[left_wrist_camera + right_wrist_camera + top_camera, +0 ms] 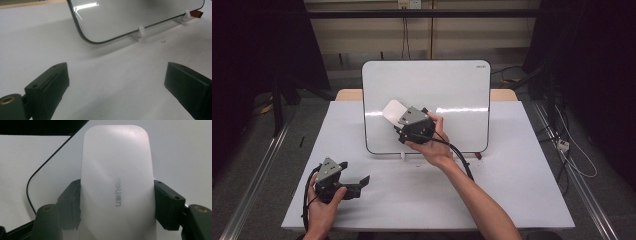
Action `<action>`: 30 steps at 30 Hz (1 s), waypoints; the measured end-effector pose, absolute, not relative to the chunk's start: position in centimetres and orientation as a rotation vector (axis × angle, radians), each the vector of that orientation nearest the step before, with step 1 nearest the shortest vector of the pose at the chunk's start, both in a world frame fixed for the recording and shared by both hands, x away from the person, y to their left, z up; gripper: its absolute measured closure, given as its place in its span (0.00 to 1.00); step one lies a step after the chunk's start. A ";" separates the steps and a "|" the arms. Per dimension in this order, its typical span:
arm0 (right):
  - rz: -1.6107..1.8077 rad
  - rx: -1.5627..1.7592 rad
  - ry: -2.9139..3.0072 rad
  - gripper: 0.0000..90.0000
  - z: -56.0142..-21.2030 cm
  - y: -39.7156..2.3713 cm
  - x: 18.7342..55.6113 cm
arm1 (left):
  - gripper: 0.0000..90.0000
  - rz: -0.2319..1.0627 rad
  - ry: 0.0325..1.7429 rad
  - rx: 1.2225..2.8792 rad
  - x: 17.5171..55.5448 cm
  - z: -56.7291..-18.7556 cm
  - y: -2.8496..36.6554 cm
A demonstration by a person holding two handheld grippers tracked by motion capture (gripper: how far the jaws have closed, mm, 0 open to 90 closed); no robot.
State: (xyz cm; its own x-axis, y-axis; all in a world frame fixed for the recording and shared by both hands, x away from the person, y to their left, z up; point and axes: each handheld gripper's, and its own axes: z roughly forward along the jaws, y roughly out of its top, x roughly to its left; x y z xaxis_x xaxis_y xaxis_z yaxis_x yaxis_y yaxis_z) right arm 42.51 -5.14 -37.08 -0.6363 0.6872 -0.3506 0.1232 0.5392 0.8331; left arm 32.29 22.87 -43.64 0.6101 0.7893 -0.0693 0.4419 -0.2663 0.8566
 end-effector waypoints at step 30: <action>0.984 0.803 1.968 0.36 -37.1 -13.3 40.0 | 0.06 0.445 0.979 1.910 32.3 -43.7 22.6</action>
